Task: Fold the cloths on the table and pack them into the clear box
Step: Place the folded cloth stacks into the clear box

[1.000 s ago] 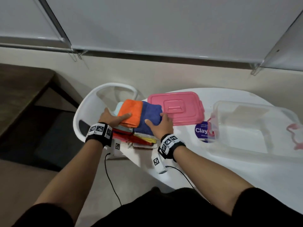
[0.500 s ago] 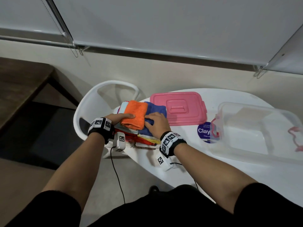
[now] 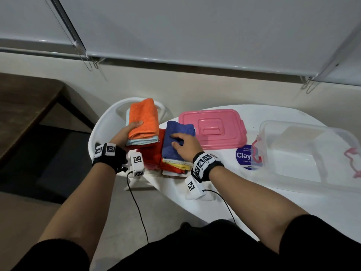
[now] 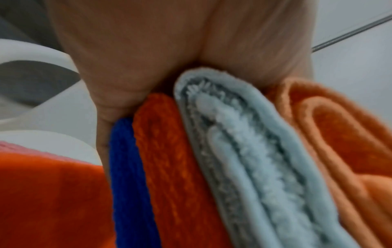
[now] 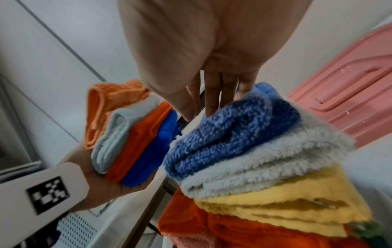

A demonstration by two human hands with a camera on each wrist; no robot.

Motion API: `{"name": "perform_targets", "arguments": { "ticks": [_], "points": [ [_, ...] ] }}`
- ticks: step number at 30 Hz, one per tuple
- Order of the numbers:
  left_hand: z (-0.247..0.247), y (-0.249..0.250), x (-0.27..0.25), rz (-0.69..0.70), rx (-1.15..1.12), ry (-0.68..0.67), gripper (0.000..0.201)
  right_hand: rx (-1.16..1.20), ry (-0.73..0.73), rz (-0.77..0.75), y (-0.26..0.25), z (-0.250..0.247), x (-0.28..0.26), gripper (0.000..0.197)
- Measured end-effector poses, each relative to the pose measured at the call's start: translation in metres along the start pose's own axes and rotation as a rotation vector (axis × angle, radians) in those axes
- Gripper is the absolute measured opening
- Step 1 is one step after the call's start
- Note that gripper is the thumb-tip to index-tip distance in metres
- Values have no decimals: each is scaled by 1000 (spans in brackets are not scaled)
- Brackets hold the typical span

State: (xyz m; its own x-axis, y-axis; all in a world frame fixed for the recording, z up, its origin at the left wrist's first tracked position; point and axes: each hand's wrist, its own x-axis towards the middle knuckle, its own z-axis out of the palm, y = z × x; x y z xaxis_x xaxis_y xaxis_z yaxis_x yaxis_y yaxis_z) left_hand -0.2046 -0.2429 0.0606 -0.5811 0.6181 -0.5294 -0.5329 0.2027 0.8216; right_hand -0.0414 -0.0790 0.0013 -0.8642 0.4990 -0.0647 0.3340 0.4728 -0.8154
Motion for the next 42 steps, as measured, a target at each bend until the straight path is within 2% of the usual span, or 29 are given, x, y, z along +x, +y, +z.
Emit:
{"name": "perform_targets", "arguments": {
  "ticks": [2,3,7,10,11,13,15,16,19,21,24,27,30,32,34,36,37,39,41,42],
  "points": [
    [7,6,-8,39,-29,-64,91,174,23,71,1,-1,3,33],
    [12,8,-12,60,-50,-94,96,270,36,112,2,-3,5,32],
    [39,11,-18,95,-120,-198,79,697,132,276,2,-21,3,23],
    [63,9,-21,73,-131,-236,90,945,214,308,1,-43,-6,15],
    [72,7,-20,79,-129,-253,92,967,216,299,2,-51,-10,20],
    [90,4,-19,85,-115,-300,91,973,185,268,5,-66,-18,46],
    [112,2,-18,62,-95,-341,91,919,184,222,10,-80,-24,56],
    [123,0,-15,51,-74,-341,90,884,194,204,13,-87,-26,62],
    [160,-7,-4,49,10,-284,95,838,184,166,24,-114,-36,95],
    [190,-13,2,62,32,-248,97,845,185,187,32,-139,-43,99],
    [247,-23,-2,85,45,-300,84,943,155,190,48,-182,-58,102],
    [307,-34,-5,109,65,-329,86,1029,88,148,61,-231,-82,104],
    [358,-47,-4,113,115,-391,65,988,87,148,81,-275,-99,114],
    [386,-56,-3,82,97,-443,62,1009,91,176,100,-298,-106,107],
    [408,-66,-1,60,87,-437,69,1070,59,230,119,-316,-112,87],
    [424,-75,2,52,99,-357,73,1079,33,316,139,-330,-116,67],
    [431,-79,3,44,132,-315,73,1052,27,370,148,-334,-116,64],
    [440,-86,5,57,311,-284,70,940,11,490,164,-340,-113,65],
    [441,-91,6,111,621,-270,48,839,-35,573,177,-341,-108,63],
    [439,-94,7,160,756,-224,44,814,-64,608,183,-341,-106,63]
  ]
}}
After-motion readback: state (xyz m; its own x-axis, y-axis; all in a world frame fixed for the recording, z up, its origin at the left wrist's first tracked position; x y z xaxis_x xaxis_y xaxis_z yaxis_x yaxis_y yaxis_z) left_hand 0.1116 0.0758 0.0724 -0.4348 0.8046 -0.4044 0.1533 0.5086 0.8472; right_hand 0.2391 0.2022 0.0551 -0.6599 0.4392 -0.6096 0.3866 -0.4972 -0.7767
